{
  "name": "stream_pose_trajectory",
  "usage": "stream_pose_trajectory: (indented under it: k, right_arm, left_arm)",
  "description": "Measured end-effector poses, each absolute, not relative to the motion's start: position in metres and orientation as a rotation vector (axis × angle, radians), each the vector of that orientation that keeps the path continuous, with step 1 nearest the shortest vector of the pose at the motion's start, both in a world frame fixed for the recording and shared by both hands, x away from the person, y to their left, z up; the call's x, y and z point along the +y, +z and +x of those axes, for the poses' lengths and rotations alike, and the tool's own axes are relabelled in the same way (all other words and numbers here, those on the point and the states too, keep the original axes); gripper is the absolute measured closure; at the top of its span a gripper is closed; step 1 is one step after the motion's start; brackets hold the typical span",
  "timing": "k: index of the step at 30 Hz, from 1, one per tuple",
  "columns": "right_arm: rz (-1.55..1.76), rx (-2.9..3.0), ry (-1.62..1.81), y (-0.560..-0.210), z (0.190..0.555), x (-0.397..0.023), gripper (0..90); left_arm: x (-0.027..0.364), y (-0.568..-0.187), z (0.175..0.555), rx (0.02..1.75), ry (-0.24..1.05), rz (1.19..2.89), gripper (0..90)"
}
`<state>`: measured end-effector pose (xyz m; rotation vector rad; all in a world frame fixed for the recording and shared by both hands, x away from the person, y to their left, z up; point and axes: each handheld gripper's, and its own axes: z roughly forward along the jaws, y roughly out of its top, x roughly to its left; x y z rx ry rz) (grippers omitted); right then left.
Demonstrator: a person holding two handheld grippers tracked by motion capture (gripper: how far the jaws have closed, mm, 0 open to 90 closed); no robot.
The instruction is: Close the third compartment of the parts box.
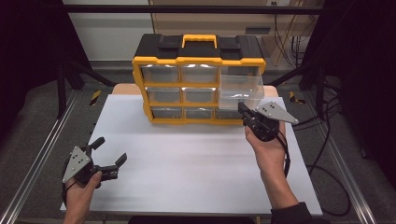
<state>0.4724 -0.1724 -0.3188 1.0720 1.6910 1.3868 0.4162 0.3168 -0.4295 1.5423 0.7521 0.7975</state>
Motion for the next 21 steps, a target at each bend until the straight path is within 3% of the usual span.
stream_pose_trajectory:
  k: [21]
  right_arm:
    - [1.068, 1.684, 1.389, -0.309, 0.485, -0.171, 90.0]
  left_arm:
    - [0.317, -0.429, 0.416, 0.751, 0.799, 1.542, 0.5]
